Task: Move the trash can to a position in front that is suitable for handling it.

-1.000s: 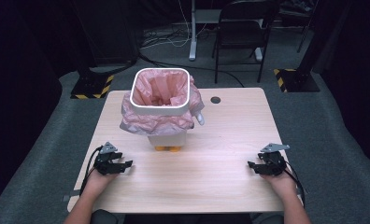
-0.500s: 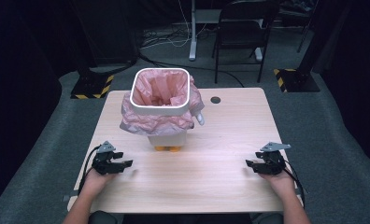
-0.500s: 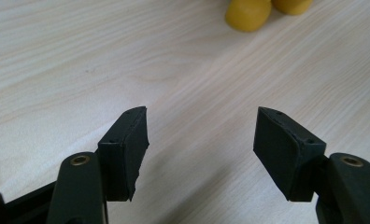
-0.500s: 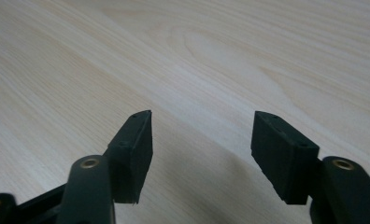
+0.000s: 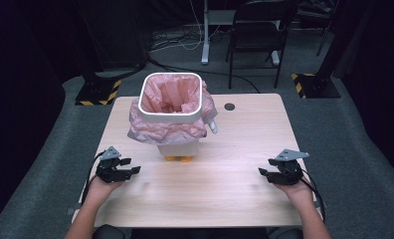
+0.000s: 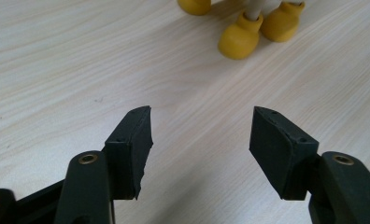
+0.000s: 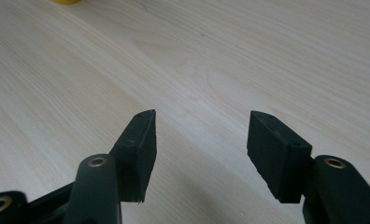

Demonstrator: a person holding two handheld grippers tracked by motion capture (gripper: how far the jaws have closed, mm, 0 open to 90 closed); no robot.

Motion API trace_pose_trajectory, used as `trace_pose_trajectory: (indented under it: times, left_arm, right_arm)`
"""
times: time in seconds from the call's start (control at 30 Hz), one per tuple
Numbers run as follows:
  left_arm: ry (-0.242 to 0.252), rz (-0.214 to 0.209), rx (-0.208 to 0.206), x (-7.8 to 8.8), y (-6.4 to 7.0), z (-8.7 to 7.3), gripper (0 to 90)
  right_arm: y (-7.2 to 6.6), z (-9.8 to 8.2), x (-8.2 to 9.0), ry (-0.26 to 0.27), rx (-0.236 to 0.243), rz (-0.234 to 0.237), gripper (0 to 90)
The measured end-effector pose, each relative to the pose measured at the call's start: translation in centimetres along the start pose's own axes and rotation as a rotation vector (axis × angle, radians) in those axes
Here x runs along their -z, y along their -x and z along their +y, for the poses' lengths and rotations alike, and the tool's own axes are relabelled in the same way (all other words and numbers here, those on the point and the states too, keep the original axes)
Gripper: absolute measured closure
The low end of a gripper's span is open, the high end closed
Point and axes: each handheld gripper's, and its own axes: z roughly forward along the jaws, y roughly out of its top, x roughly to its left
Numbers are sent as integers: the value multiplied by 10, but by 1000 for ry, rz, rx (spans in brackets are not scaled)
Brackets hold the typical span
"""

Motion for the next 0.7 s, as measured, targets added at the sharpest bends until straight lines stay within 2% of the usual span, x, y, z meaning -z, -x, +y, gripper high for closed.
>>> trace_pose_trajectory:
  times: [0.1, 0.27, 0.4, 0.53, 0.7]
  left_arm:
    - [4, -6, -1, 2, 1, 3, 409]
    - [13, 9, -4, 8, 2, 7, 403]
    - [33, -5, 24, 13, 0, 13, 385]
    - [33, 25, 10, 16, -1, 20, 362]
    - [39, 38, 0, 17, -2, 28, 355]
  right_arm:
    - [-6, 7, 2, -2, 29, -27, 377]
    - [-8, 15, 2, -10, 41, -44, 366]
    - [-7, 18, 3, -2, 19, -31, 364]
    - [-6, 22, 3, -3, 20, -31, 360]
    - [-9, 31, 6, 9, 43, -26, 361]
